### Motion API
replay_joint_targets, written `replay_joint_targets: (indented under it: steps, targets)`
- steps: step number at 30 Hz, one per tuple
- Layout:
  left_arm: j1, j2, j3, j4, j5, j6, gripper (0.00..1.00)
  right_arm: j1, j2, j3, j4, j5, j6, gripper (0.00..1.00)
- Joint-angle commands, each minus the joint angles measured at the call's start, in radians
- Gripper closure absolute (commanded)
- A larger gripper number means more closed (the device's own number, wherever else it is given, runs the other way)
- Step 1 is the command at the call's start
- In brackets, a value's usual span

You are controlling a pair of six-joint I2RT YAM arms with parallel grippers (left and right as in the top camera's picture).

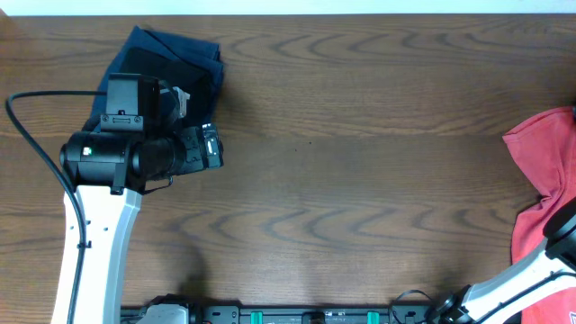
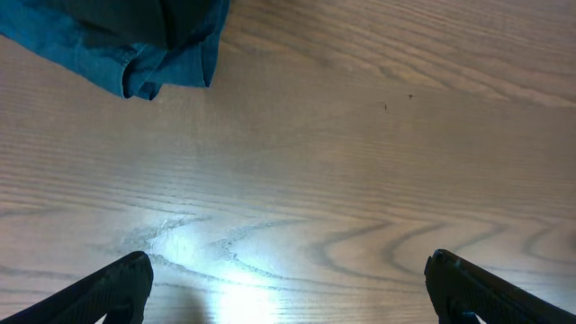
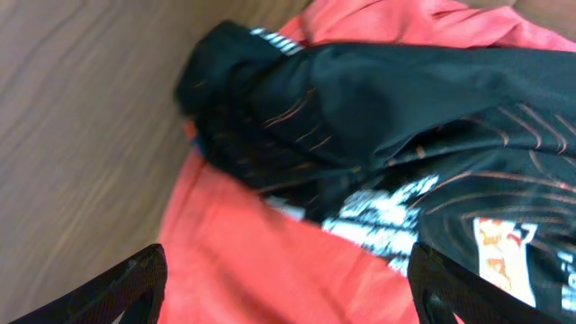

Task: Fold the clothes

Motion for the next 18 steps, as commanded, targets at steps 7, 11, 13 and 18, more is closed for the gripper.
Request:
replay_joint_targets:
  steps: [7,11,13,18]
  targets:
    - [0.003,-0.003,0.021,-0.037,0.013,0.013,0.02,-0.019,0.137,0.023,0.074,0.071,0.013,0.17]
    - [0.003,-0.003,0.021,-0.037,0.013,0.002,0.02,-0.017,0.180,0.023,0.109,0.070,0.013,0.19]
    - [0.003,-0.003,0.021,-0.037,0.013,-0.001,0.02,-0.016,0.202,0.023,0.123,0.070,0.013,0.22]
    - [0.003,-0.003,0.021,-0.044,0.013,-0.006,0.02,-0.023,0.220,0.024,0.138,0.076,0.009,0.50]
